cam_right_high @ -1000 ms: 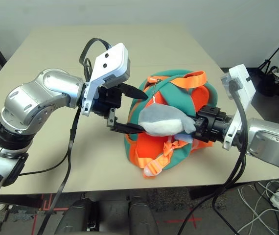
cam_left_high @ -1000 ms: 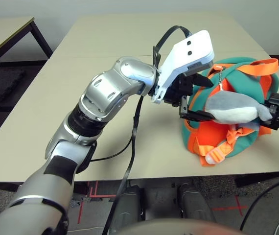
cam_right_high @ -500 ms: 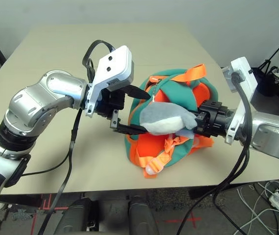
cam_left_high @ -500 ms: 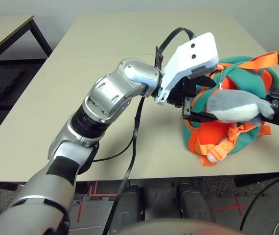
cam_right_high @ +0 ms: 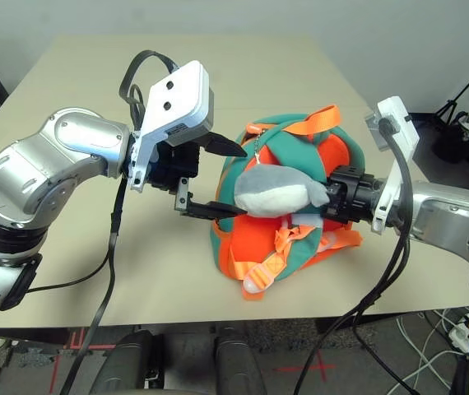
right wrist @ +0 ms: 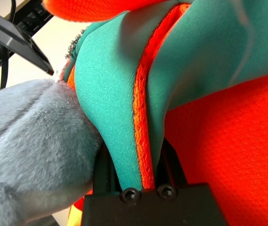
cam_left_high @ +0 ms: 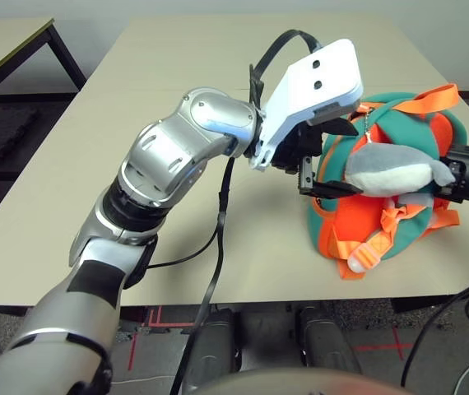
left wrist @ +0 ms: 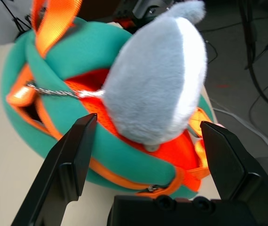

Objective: Put the pencil case into the backpack and zip it.

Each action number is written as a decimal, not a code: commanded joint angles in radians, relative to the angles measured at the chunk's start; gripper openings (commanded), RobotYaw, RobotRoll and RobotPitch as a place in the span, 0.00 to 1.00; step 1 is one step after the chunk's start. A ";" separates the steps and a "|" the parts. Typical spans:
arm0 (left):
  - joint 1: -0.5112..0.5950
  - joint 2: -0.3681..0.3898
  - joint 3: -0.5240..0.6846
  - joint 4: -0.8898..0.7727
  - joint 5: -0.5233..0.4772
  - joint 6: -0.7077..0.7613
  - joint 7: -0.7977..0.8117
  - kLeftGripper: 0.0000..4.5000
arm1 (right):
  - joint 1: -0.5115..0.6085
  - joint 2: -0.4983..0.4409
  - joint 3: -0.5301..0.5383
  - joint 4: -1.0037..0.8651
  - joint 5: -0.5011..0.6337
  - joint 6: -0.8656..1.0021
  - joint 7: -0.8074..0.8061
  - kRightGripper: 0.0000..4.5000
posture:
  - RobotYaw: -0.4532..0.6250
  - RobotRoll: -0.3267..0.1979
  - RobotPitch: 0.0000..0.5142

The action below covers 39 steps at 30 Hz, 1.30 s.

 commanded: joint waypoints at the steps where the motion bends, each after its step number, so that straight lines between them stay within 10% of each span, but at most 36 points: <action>1: -0.007 -0.009 -0.003 -0.004 -0.004 0.007 0.011 1.00 | -0.015 0.013 0.025 0.012 -0.034 0.012 0.017 0.04 | 0.47 0.62 0.20; 23: 0.038 -0.086 -0.079 0.137 0.124 -0.106 0.066 1.00 | -0.027 0.053 -0.005 0.006 -0.085 0.014 0.034 0.04 | 0.44 0.62 0.14; 39: 0.015 -0.100 0.138 0.142 -0.094 0.077 0.041 0.05 | -0.016 0.053 -0.007 0.011 -0.098 0.011 0.045 0.04 | 0.45 0.62 0.12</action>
